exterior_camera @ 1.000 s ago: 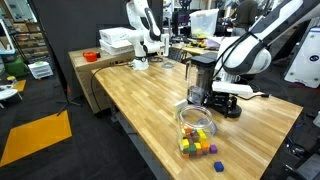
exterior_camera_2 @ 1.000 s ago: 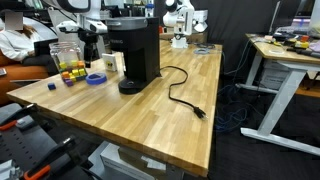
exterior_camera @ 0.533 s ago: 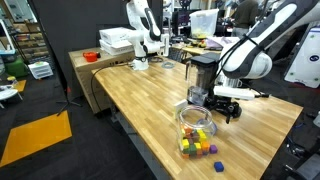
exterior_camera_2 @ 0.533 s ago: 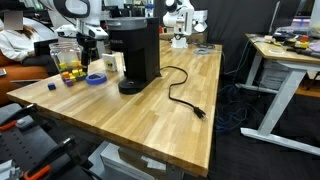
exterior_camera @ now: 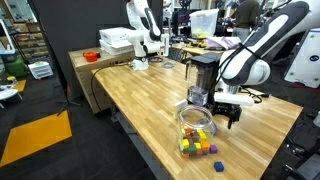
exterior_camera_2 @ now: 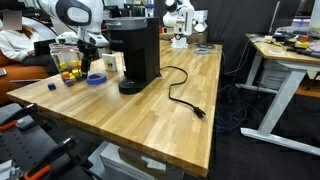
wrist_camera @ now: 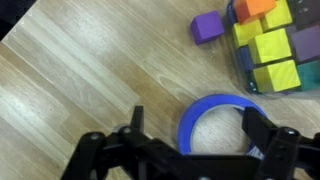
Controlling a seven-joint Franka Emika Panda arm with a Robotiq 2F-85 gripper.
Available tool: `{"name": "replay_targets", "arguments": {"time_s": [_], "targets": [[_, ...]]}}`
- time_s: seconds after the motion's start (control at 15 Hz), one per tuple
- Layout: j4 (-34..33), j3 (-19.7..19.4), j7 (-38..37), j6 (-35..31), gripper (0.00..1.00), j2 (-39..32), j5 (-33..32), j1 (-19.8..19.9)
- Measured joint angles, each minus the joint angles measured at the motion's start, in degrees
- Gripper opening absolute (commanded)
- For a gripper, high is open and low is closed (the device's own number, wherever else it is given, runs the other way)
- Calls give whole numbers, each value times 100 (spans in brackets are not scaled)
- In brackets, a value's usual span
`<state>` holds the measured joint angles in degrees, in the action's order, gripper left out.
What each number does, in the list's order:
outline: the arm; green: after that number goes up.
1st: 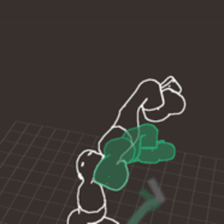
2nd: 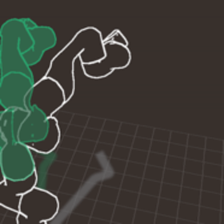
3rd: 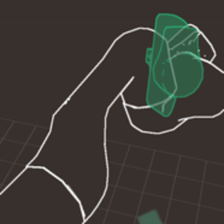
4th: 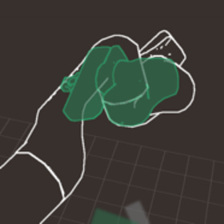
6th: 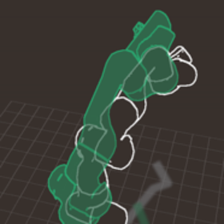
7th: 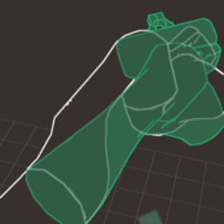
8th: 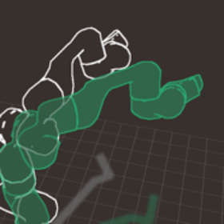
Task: Move the blue masking tape forward
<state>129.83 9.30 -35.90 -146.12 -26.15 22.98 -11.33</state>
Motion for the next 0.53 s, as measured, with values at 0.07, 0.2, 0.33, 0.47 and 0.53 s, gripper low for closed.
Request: {"name": "replay_targets", "arguments": {"time_s": [0.07, 0.2, 0.33, 0.47, 0.53], "targets": [[-21, -20, 0, -20, 100, -73, -3, -1], [-98, -107, -1, -28, 100, -240, -14, -2], [-196, -220, -1, -29, 100, -401, -30, -2], [-292, -310, -7, -28, 100, -531, -47, -2], [-340, -339, -13, -28, 100, -582, -57, -2]]}}
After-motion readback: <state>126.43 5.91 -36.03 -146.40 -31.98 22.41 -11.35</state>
